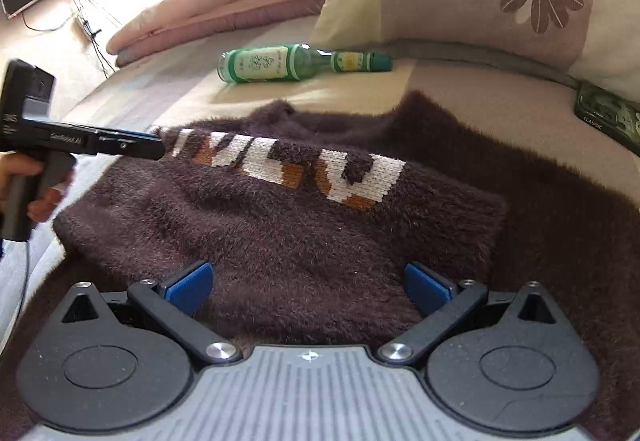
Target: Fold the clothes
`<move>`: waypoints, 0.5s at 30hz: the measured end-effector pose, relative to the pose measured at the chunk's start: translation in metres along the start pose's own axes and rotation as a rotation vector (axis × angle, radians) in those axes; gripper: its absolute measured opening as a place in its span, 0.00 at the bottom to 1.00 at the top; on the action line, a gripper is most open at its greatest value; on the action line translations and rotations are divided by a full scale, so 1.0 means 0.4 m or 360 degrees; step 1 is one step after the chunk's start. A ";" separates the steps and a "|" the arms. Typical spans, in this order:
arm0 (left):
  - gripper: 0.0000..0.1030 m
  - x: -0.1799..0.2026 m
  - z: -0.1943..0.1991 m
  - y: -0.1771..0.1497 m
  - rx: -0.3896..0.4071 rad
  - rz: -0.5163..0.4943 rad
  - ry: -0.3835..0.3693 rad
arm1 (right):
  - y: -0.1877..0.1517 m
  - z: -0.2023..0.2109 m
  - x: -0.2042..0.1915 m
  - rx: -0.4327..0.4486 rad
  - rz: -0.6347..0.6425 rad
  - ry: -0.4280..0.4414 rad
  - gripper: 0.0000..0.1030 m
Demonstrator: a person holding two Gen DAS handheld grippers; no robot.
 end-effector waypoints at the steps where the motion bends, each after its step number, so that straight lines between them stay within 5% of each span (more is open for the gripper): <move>1: 0.85 0.003 0.000 0.001 -0.0005 -0.0011 0.0009 | -0.001 0.000 0.004 0.0006 -0.0006 0.0013 1.00; 5: 0.84 0.043 0.014 0.009 -0.0060 -0.0030 0.0083 | 0.013 0.015 0.007 -0.0016 -0.0088 0.0039 1.00; 15: 0.86 0.190 0.155 -0.149 -0.0123 -0.0028 -0.0153 | -0.016 0.218 -0.049 0.0110 -0.0108 0.0070 1.00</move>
Point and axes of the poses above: each gripper's, at about its wrist camera, not at the fingertips, and z roughly against the way its jaws point, x to its right, y to its top, the point moved 5 cm from there along -z, roughly the way its jaws point, and after that the axes turned 13 degrees about -y, right-handed, at the moved point
